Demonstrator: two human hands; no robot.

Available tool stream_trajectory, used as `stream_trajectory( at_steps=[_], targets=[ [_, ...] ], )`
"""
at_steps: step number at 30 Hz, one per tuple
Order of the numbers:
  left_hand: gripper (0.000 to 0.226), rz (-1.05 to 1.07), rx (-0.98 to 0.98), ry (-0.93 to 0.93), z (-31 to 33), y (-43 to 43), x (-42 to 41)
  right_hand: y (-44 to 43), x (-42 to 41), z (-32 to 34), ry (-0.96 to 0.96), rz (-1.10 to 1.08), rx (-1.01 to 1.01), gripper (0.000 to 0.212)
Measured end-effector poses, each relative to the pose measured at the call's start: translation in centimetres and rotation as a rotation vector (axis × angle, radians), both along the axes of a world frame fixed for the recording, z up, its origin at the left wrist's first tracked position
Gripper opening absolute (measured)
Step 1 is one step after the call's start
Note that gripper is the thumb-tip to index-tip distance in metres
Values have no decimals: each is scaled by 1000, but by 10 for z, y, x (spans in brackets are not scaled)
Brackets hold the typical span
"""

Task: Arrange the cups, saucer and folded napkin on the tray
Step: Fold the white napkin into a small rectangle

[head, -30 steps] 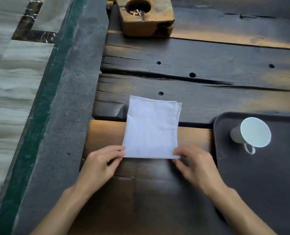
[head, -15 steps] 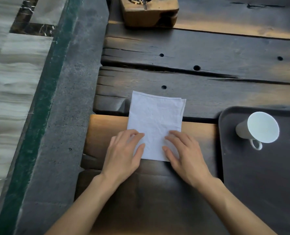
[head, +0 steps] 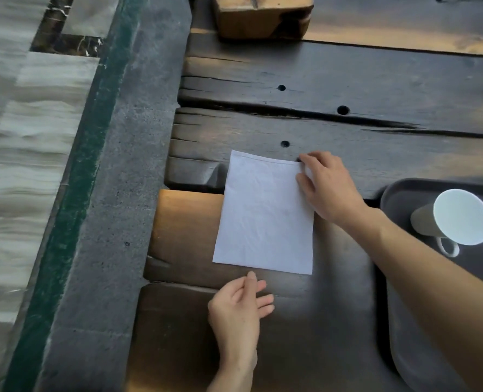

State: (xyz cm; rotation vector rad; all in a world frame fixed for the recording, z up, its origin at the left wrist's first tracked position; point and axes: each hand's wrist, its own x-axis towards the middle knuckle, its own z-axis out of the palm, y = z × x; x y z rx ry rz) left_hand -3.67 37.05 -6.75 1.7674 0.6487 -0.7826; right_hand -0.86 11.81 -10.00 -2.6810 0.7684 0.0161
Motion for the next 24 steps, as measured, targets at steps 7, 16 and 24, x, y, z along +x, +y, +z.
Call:
stream_trajectory(
  at_steps=[7,16,24],
  targets=[
    [9,174,-26,-50,0,-13,24,-5,3,10,-17,-69,31,29],
    [10,-169,160,-187,-3,-4,80,-18,-14,18,105,-162,81,14],
    [19,-555,310,-423,-9,-14,156,11,-55,30,225,-230,195,15]
  ],
)
